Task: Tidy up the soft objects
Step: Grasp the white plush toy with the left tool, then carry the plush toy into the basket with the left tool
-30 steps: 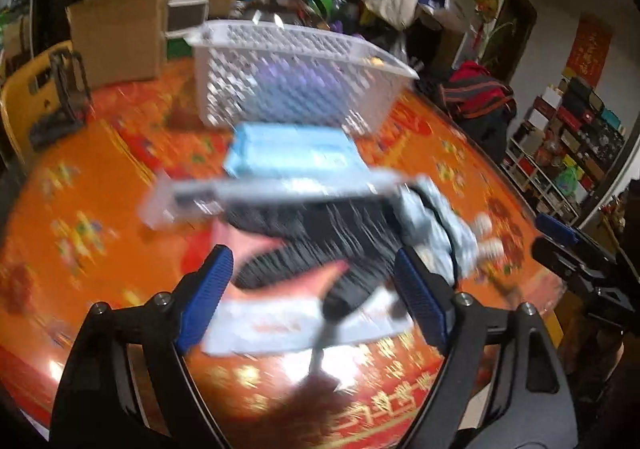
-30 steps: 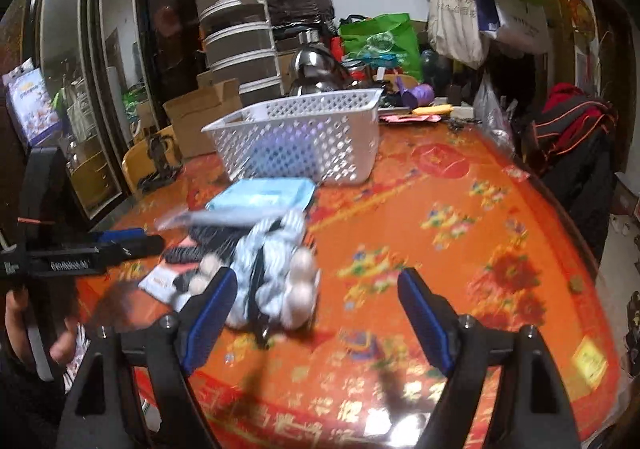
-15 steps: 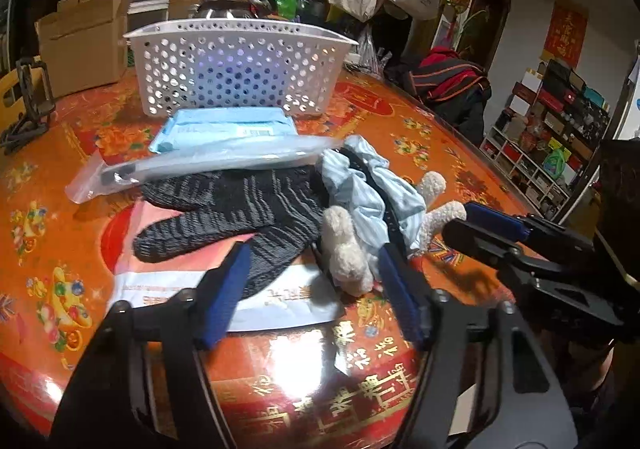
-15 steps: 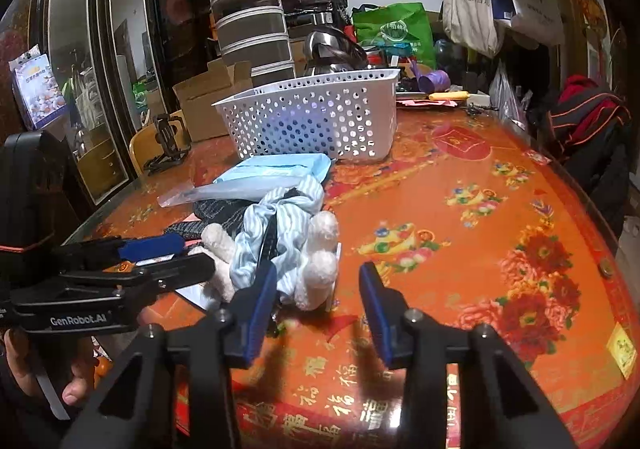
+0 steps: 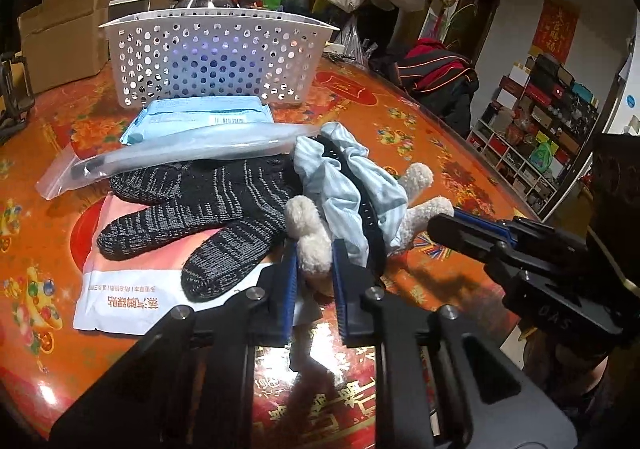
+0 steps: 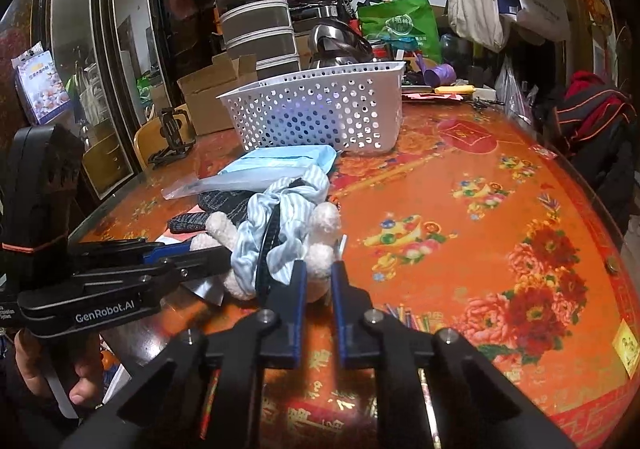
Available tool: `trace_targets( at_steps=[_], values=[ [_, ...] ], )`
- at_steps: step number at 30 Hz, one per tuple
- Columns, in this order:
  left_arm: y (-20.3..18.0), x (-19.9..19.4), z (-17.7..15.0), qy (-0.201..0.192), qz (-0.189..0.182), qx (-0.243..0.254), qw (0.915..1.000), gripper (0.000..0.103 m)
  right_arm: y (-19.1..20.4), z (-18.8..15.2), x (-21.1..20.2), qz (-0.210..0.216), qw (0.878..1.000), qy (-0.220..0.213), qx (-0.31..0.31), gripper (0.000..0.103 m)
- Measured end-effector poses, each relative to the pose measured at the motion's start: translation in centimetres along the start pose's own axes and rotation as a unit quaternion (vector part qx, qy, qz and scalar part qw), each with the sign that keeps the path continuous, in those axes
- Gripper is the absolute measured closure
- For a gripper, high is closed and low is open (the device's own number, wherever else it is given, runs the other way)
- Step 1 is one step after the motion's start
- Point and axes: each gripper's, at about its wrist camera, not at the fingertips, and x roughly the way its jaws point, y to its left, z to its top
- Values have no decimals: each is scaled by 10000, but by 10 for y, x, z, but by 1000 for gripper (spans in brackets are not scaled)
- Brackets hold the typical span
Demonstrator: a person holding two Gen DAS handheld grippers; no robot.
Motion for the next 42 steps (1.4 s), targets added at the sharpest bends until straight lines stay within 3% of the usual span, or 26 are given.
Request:
trace_targets(
  at_steps=[16, 26, 33, 42],
  values=[
    [-8, -35, 5, -437, -152, 390, 9982, 90, 15, 6, -42, -67, 9985, -514, -201, 95],
    [-9, -61, 12, -731, -86, 474, 9962, 91, 25, 21, -47, 62, 9969, -705, -338, 96],
    [0, -80, 30, -966, 83, 523, 9939, 91, 39, 50, -42, 161, 9947, -862, -541, 96],
    [15, -100, 80, -1198, 271, 559, 9909, 91, 49, 107, -33, 224, 9908, -1055, -812, 96]
  ],
)
